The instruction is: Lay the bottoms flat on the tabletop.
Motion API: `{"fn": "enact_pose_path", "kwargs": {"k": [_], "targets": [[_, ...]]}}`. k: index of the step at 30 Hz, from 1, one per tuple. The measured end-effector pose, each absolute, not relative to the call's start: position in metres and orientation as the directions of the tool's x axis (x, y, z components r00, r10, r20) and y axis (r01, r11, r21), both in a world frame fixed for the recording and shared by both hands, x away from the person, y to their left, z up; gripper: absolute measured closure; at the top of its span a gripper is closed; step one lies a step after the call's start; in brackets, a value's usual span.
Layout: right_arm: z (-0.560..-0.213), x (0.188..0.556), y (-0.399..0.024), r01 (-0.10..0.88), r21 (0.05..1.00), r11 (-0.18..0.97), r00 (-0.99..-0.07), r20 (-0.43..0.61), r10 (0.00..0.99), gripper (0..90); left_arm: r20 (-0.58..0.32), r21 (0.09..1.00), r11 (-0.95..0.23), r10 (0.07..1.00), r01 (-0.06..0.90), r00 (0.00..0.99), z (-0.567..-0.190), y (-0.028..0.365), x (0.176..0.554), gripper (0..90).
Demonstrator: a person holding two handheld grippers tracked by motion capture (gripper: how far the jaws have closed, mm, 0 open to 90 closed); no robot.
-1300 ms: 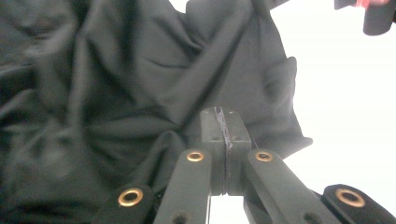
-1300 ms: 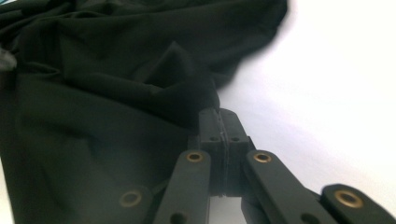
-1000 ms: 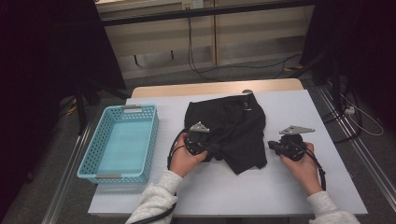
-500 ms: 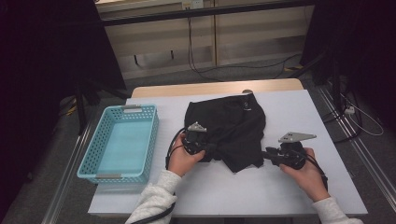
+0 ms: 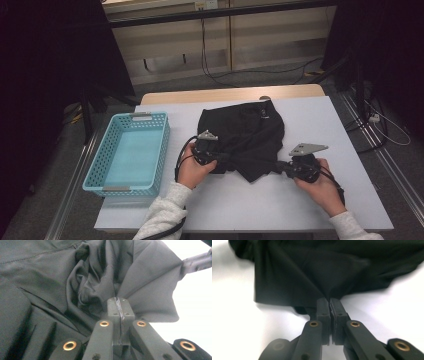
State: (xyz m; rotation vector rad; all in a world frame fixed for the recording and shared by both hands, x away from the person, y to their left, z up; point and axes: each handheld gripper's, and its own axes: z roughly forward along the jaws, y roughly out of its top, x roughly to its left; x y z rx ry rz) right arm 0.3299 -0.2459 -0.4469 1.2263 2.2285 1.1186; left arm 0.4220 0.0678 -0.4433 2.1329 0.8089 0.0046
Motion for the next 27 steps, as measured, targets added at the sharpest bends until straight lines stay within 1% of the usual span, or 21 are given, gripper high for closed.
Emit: {"fn": "enact_pose_path", "kwargs": {"k": [4,6,7,8,12,14,15,18,20,23,27], "targets": [[-0.436,0.330,-0.253,0.531,0.816,0.228,-0.535,0.115,0.837,89.0,-0.246,0.709,-0.463,0.545,0.533,0.801,-0.444,0.065,0.420,89.9],[-0.433,0.331,-0.249,0.527,0.813,0.250,-0.540,0.093,0.837,89.3,-0.240,0.727,-0.450,0.540,0.518,0.807,-0.443,0.065,0.419,87.9],[-0.433,0.331,-0.247,0.526,0.811,0.257,-0.540,0.084,0.837,89.3,-0.240,0.735,-0.440,0.543,0.516,0.804,-0.441,0.065,0.419,84.5],[-0.433,0.332,-0.245,0.526,0.815,0.244,-0.540,0.098,0.836,89.3,-0.241,0.743,-0.432,0.540,0.511,0.806,-0.440,0.065,0.418,78.8],[-0.437,0.337,-0.238,0.534,0.810,0.244,-0.544,0.108,0.832,89.3,-0.223,0.773,-0.436,0.494,0.461,0.841,-0.435,0.059,0.413,63.6],[-0.439,0.340,-0.235,0.534,0.809,0.244,-0.537,0.101,0.838,89.3,-0.232,0.778,-0.449,0.446,0.440,0.864,-0.433,0.053,0.409,62.5],[-0.440,0.342,-0.234,0.537,0.808,0.242,-0.537,0.106,0.837,89.3,-0.215,0.785,-0.456,0.436,0.421,0.874,-0.433,0.050,0.406,60.9],[-0.443,0.346,-0.233,0.545,0.804,0.239,-0.527,0.106,0.843,89.2,-0.202,0.773,-0.492,0.408,0.400,0.890,-0.435,0.039,0.399,57.4],[-0.444,0.347,-0.233,0.556,0.798,0.234,-0.517,0.112,0.849,89.1,-0.191,0.761,-0.523,0.385,0.384,0.903,-0.440,0.032,0.395,57.8],[-0.447,0.347,-0.234,0.563,0.795,0.224,-0.502,0.114,0.857,87.6,-0.199,0.737,-0.557,0.362,0.382,0.911,-0.449,0.024,0.391,58.1],[-0.447,0.347,-0.234,0.563,0.795,0.226,-0.503,0.112,0.857,87.9,-0.207,0.719,-0.576,0.356,0.388,0.911,-0.456,0.019,0.388,59.1]]}}
